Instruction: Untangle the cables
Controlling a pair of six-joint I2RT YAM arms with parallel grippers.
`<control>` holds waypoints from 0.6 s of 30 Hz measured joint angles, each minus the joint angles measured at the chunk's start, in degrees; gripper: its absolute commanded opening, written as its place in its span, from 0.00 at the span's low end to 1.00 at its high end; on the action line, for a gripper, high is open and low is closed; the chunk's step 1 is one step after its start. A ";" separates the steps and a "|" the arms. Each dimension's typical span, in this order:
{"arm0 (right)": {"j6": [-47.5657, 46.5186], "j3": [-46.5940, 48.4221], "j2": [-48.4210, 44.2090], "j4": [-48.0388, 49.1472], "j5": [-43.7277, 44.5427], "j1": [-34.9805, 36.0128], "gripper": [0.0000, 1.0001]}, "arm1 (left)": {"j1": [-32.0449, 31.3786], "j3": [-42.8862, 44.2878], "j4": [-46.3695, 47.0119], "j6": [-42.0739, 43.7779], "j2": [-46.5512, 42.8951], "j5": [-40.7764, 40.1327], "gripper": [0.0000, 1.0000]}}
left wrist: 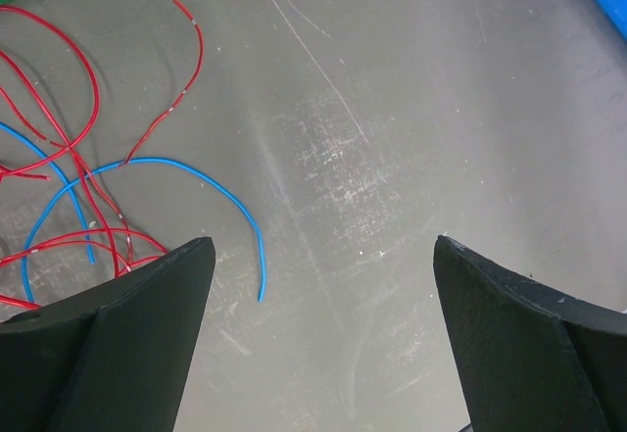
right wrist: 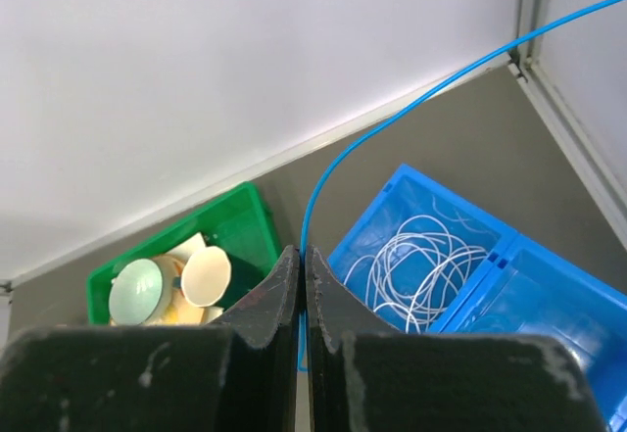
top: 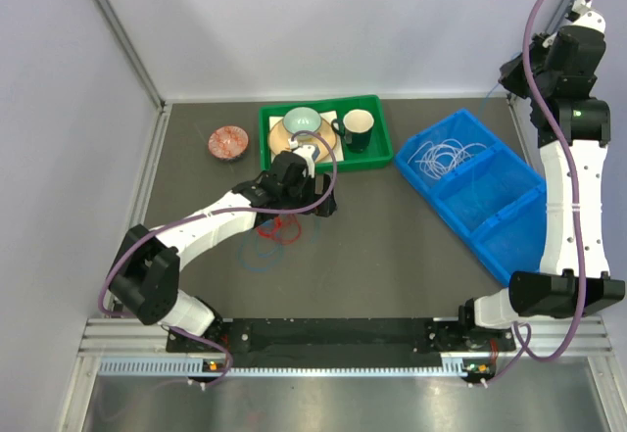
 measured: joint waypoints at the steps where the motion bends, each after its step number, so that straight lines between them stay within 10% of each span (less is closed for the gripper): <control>1: 0.26 0.46 0.31 -0.02 -0.48 0.00 0.00 | 0.04 0.00 -0.02 -0.02 0.15 0.00 0.98; 18: 1.16 8.48 9.97 -0.04 -6.10 0.44 0.00 | 0.74 0.28 -0.37 0.09 0.35 -0.02 0.98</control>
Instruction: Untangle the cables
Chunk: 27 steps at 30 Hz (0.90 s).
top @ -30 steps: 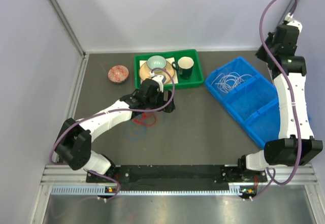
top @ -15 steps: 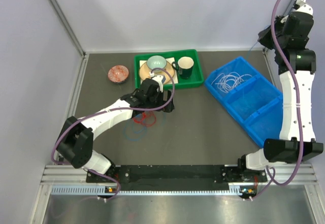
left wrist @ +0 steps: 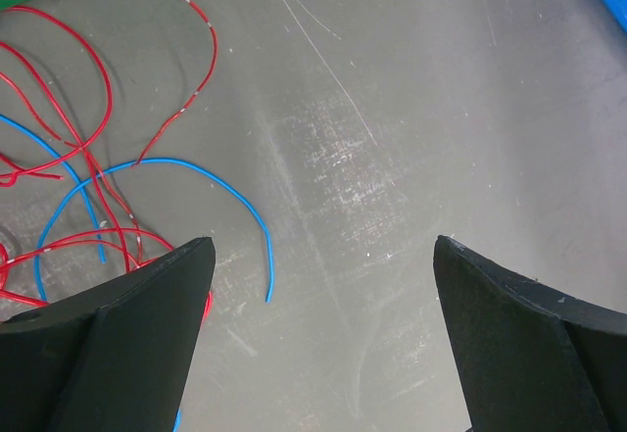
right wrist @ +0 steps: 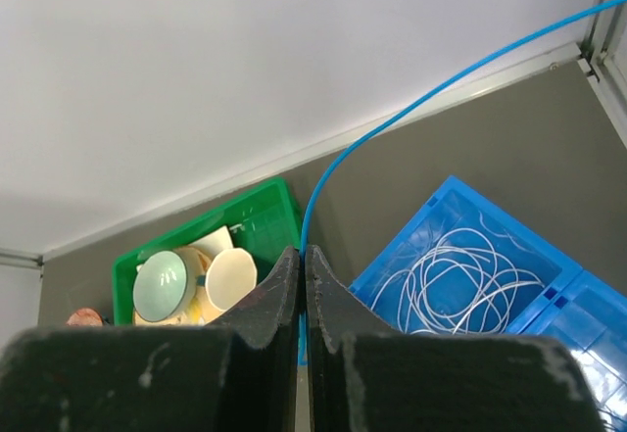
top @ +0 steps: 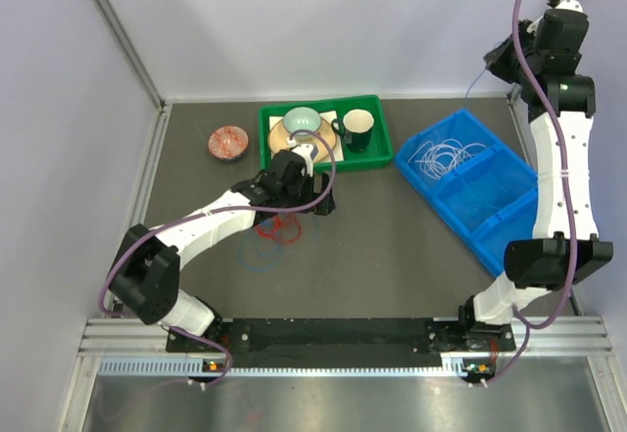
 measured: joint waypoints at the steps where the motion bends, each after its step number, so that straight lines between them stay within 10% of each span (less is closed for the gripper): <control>1: 0.00 0.17 0.57 0.02 -0.20 0.04 0.00 | 0.04 0.02 -0.07 0.09 0.00 0.00 0.98; 7: -0.04 -0.44 1.05 0.48 -0.42 0.46 0.00 | 0.39 0.68 -0.31 0.13 0.33 0.00 0.98; 19: 0.09 -40.30 -17.05 6.10 6.10 -4.59 0.00 | 0.44 1.29 -0.35 0.31 2.49 1.57 0.98; 27: 0.52 -46.66 -16.65 7.78 9.73 -7.08 0.00 | 0.44 1.29 -0.35 0.28 2.73 3.06 0.98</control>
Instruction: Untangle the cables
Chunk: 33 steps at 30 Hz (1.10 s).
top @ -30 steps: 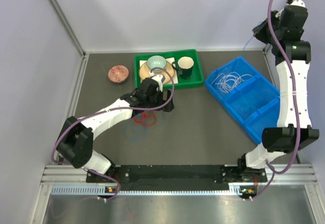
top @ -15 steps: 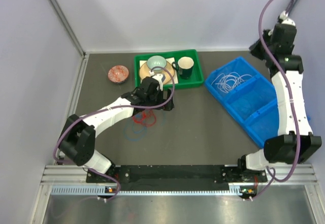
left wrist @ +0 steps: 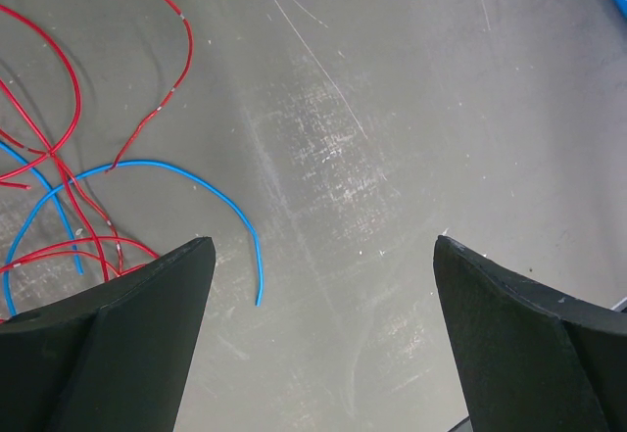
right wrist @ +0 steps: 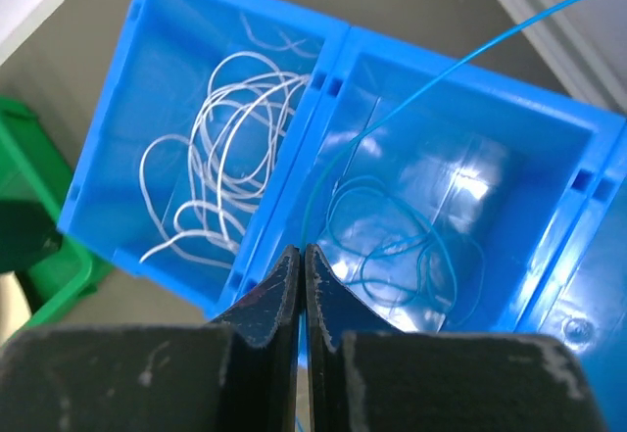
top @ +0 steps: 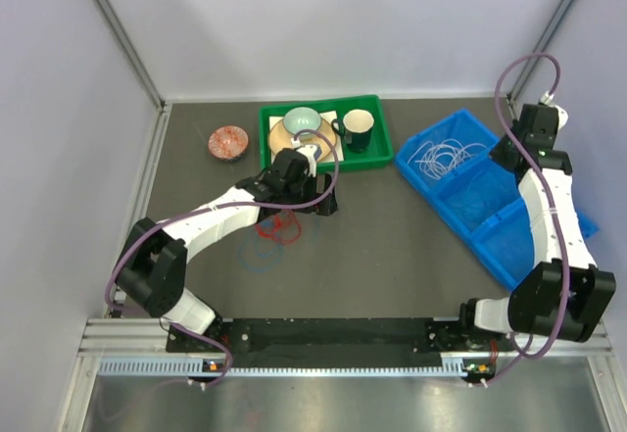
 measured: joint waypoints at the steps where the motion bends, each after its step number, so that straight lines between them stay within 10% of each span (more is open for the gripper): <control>1: -0.09 0.02 0.59 0.83 0.92 0.00 0.00 | 0.00 0.00 0.02 0.00 0.00 0.02 0.98; 23: -1.03 -6.29 13.64 7.10 3.43 -0.61 0.00 | 0.11 0.00 0.02 -0.24 0.02 1.09 0.98; 26: -1.03 -6.36 14.51 7.48 3.45 -0.61 0.15 | 0.11 0.00 0.04 -0.24 0.02 1.46 0.98; 29: -0.85 -6.36 15.17 7.65 3.39 -0.61 0.51 | 0.11 0.00 0.04 -0.22 0.02 1.51 0.98; 33: -1.44 -6.36 14.32 7.43 2.89 -0.61 0.56 | 0.11 0.00 0.02 -0.20 0.02 1.49 0.98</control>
